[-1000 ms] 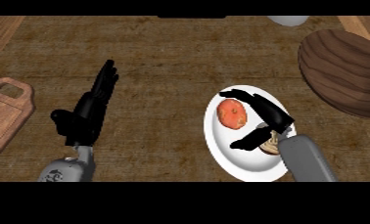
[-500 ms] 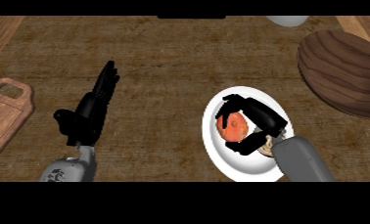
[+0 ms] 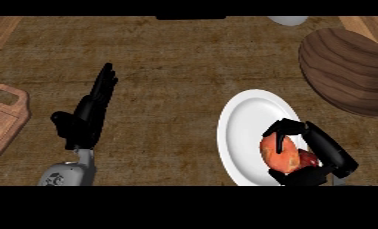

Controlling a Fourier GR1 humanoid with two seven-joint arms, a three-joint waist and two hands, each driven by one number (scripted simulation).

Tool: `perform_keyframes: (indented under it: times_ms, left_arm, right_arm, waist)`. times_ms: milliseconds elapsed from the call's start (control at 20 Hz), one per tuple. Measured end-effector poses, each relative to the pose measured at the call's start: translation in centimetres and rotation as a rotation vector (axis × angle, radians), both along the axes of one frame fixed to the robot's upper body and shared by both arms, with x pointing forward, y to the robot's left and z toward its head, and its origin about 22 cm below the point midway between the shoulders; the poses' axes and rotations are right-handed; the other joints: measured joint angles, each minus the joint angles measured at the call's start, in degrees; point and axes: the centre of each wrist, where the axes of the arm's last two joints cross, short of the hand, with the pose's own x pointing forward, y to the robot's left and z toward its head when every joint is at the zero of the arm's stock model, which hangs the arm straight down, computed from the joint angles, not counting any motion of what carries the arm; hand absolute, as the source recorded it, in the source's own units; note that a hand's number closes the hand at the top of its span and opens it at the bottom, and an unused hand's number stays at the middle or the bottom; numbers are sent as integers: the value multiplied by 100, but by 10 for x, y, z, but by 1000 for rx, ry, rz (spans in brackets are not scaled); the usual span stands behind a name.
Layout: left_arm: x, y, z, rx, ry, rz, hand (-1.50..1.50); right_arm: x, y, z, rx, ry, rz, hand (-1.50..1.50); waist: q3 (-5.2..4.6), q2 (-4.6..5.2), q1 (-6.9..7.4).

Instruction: Pick the squash from the plate and place it in the bowl

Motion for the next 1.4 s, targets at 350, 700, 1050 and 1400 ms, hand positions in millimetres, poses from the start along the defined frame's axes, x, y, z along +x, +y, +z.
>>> perform_keyframes:
  times_ms: [350,700,1050,1400]
  left_arm:
    - [1,1,3,0,-2,-1,0]
    - [2,1,1,-3,-4,-10,0]
    - [4,-3,3,2,-8,-26,0]
    - [10,-16,6,0,-9,-39,0]
  right_arm:
    - [-44,-15,53,134,-206,-54,150]
    - [-80,-20,132,94,-409,-152,150]
    - [-80,-19,201,12,-458,-278,150]
    - [-40,-21,245,-8,-463,-400,150]
  waist:
    - [22,25,-5]
    - [23,38,19]
    - [23,56,117]
    - [24,67,171]
